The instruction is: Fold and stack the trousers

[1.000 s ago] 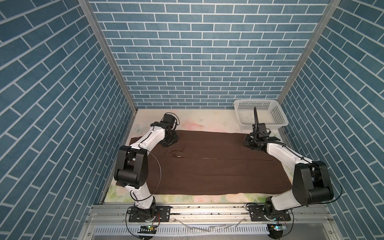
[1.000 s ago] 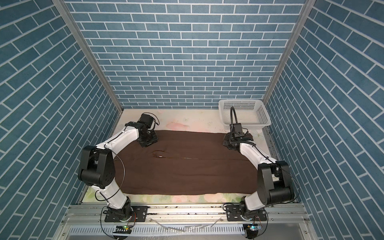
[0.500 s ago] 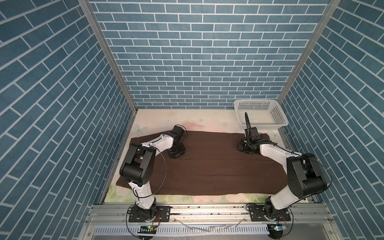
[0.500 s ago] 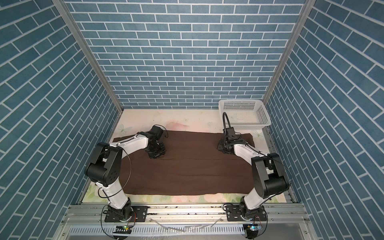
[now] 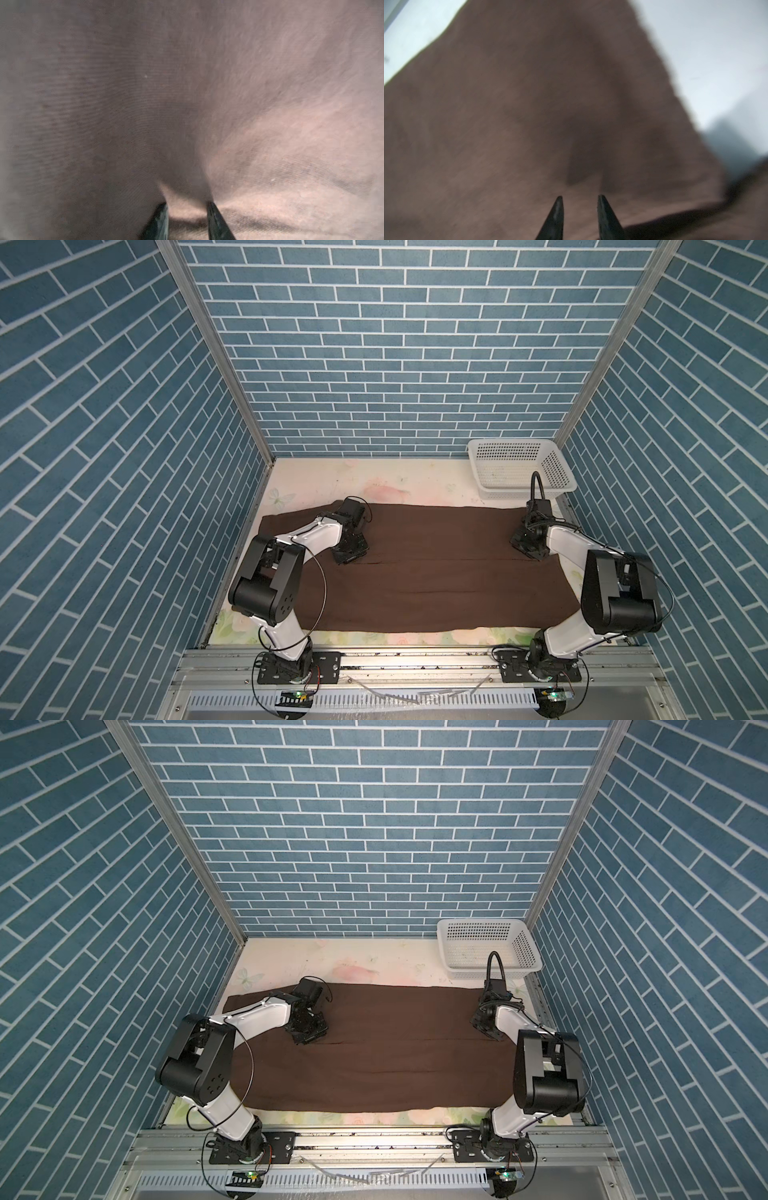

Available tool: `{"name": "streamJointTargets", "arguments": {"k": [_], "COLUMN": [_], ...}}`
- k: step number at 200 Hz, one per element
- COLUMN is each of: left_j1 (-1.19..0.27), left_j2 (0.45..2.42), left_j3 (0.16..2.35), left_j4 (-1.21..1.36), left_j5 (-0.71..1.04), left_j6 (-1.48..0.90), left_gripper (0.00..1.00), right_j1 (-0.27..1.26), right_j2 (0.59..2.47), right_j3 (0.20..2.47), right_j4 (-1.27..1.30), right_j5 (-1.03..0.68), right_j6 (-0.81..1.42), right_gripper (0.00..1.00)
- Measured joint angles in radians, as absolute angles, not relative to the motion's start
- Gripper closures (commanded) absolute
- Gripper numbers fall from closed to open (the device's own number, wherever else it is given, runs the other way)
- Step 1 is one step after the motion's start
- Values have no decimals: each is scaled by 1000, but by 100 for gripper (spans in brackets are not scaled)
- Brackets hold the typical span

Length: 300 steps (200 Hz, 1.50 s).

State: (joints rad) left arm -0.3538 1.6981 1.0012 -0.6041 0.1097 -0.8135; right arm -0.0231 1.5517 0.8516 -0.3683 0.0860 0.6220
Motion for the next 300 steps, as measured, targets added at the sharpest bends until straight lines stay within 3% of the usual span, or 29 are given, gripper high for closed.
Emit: {"name": "streamJointTargets", "arguments": {"k": [18,51,101,145,184,205,226,300], "left_j1": [-354,-353,-295,-55,59,135,214,377], "left_j2": [1692,1668,1604,1404,1325,1300,1230,1018], "left_j3": [1035,1159,1264,1125,1026,1000,984,964], "left_j4": [-668,-758,-827,-844,-873,-890,-922,-928], "left_j5": [105,81,46,43,51,53,43,-7], "left_j6": [-800,-776,-727,-701,-682,-667,-649,-643], "left_gripper": [62,63,61,60,58,60,60,54], "right_j1": [-46,-51,-86,-162,-251,-303,-342,-541], "right_j2": [1523,1534,1565,1559,1517,1472,1409,1198], "right_j3": [859,920,940,865,785,754,736,672], "right_j4": [-377,-359,-284,-268,-290,-316,-370,-633], "right_j5": [96,37,-51,-67,-92,-89,-50,115], "right_j6": [611,566,550,549,550,550,559,624], "right_gripper": [71,90,81,80,76,68,45,20]}}
